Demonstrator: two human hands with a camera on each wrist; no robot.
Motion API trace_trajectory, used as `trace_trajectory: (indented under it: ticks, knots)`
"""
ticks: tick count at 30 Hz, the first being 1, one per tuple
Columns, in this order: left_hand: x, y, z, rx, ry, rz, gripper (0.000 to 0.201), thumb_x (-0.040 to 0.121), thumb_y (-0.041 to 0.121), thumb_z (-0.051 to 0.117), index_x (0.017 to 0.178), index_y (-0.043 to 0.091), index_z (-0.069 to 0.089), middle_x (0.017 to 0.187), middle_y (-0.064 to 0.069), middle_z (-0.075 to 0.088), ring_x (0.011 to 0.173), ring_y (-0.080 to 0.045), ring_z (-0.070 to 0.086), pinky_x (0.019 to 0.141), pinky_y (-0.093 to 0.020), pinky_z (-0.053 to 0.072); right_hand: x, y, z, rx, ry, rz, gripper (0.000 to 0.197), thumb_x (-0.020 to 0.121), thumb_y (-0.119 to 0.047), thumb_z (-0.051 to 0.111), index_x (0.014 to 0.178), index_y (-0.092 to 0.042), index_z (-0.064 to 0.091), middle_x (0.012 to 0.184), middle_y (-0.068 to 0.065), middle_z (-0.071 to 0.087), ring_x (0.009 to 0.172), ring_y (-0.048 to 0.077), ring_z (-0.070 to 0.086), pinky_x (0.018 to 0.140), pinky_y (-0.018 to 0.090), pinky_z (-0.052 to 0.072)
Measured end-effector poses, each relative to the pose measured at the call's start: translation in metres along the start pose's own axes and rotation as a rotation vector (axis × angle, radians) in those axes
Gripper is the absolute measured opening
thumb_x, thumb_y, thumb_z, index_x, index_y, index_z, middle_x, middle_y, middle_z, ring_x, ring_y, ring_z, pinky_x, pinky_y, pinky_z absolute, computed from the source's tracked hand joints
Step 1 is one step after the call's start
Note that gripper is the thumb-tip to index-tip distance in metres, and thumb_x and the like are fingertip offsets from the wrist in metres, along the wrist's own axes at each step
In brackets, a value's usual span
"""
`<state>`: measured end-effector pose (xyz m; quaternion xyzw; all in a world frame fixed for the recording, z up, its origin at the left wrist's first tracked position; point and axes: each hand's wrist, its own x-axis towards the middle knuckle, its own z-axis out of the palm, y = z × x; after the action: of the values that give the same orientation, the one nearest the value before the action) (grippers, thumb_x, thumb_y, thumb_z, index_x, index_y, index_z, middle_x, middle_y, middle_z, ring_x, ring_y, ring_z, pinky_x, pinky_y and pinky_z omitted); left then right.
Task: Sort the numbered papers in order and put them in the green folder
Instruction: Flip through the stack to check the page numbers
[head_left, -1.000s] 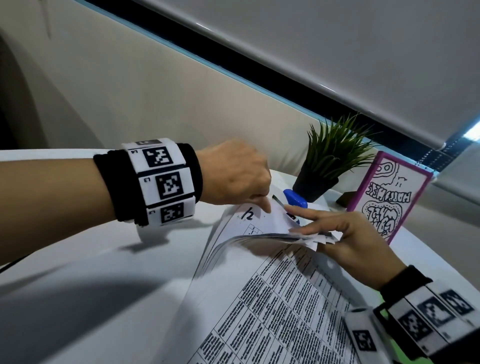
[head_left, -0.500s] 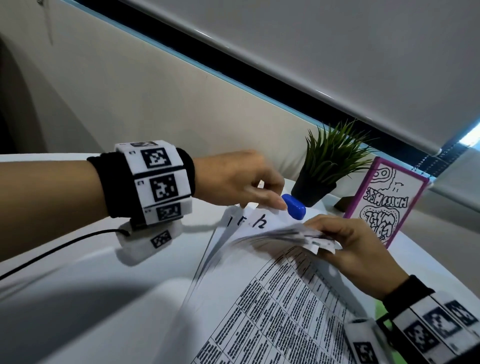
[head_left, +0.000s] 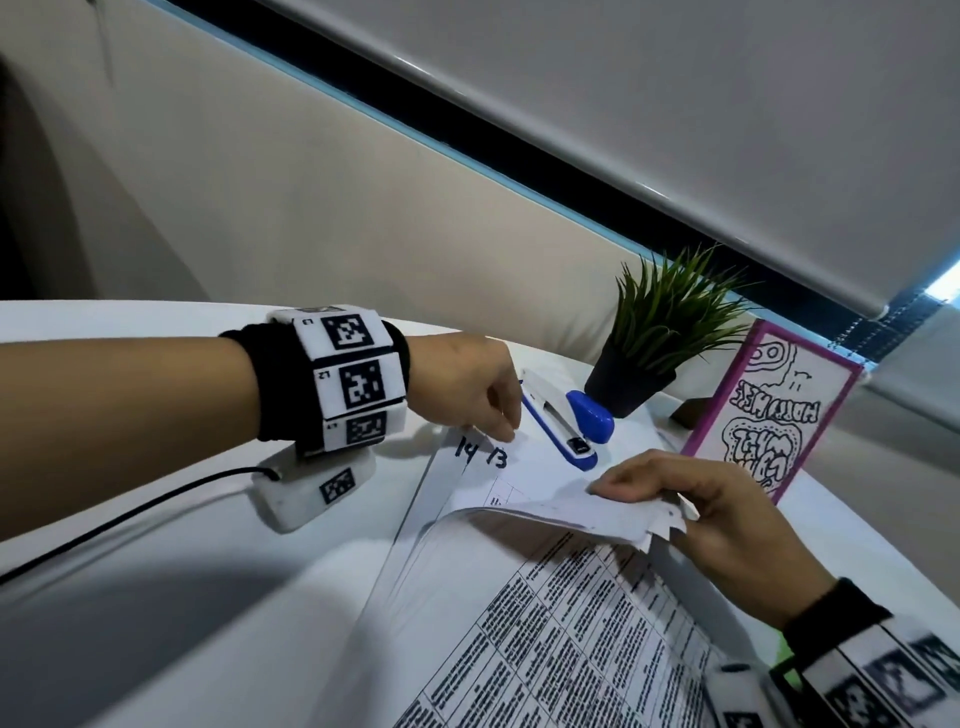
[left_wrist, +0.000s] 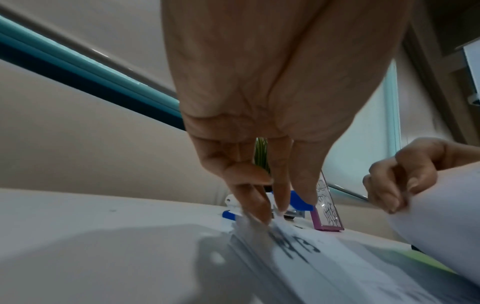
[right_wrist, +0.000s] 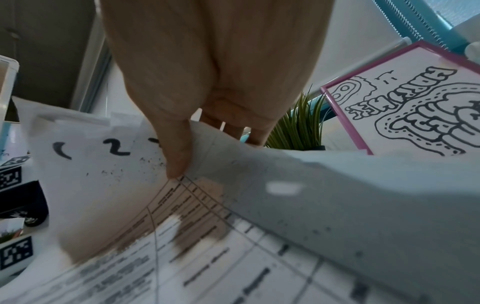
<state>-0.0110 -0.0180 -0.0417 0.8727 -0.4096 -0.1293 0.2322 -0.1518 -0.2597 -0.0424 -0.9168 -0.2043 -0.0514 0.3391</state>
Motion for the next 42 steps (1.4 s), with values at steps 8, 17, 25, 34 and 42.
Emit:
trace_trajectory:
  ticks: [8,17,25,34,42]
  knots:
    - [0.000,0.013,-0.002,-0.343,0.087,0.072,0.014,0.080,0.010,0.076,0.091,0.011,0.069,0.074,0.001,0.068,0.049,-0.005,0.058,0.052,-0.015,0.042,0.004,-0.005,0.001,-0.052,0.001,0.002,0.031,0.075,0.014,0.073,0.083,-0.016,0.074,0.133,-0.013,0.061,0.129,0.006,0.052,0.105,0.020,0.039]
    - [-0.013,0.008,-0.020,-0.178,-0.063,-0.098,0.026,0.094,0.035,0.059,0.091,0.012,0.070,0.086,0.001,0.074,0.072,-0.013,0.065,0.060,-0.021,0.049,0.001,-0.007,0.000,0.018,0.101,-0.002,0.031,0.082,-0.008,0.075,0.111,-0.018,0.069,0.081,0.002,0.068,0.078,0.023,0.065,0.075,0.031,0.053]
    - [-0.014,0.003,-0.006,0.041,0.025,-0.252,0.023,0.085,0.029,0.069,0.096,0.009,0.070,0.085,-0.004,0.076,0.057,-0.008,0.059,0.050,-0.018,0.041,0.003,-0.002,0.002,-0.019,0.035,-0.029,0.014,0.079,-0.019,0.076,0.092,-0.020,0.080,0.103,-0.007,0.071,0.101,0.015,0.067,0.083,0.021,0.053]
    - [-0.024,0.019,-0.011,-0.334,0.052,0.010,0.019,0.086,0.019,0.072,0.073,0.015,0.059,0.074,-0.002,0.066,0.048,-0.009,0.057,0.047,-0.012,0.037,0.006,-0.005,-0.001,-0.084,-0.038,0.005,0.033,0.074,0.007,0.075,0.090,-0.022,0.080,0.138,-0.012,0.058,0.132,0.006,0.049,0.106,0.024,0.041]
    - [-0.014,0.018,-0.017,-0.291,-0.020,-0.049,0.031,0.097,0.038,0.053,0.093,0.012,0.070,0.095,0.000,0.073,0.069,-0.013,0.068,0.055,-0.020,0.045,0.000,-0.012,0.002,0.013,0.142,-0.109,0.006,0.074,-0.020,0.073,0.079,-0.017,0.074,0.082,-0.008,0.074,0.078,0.010,0.070,0.071,0.017,0.052]
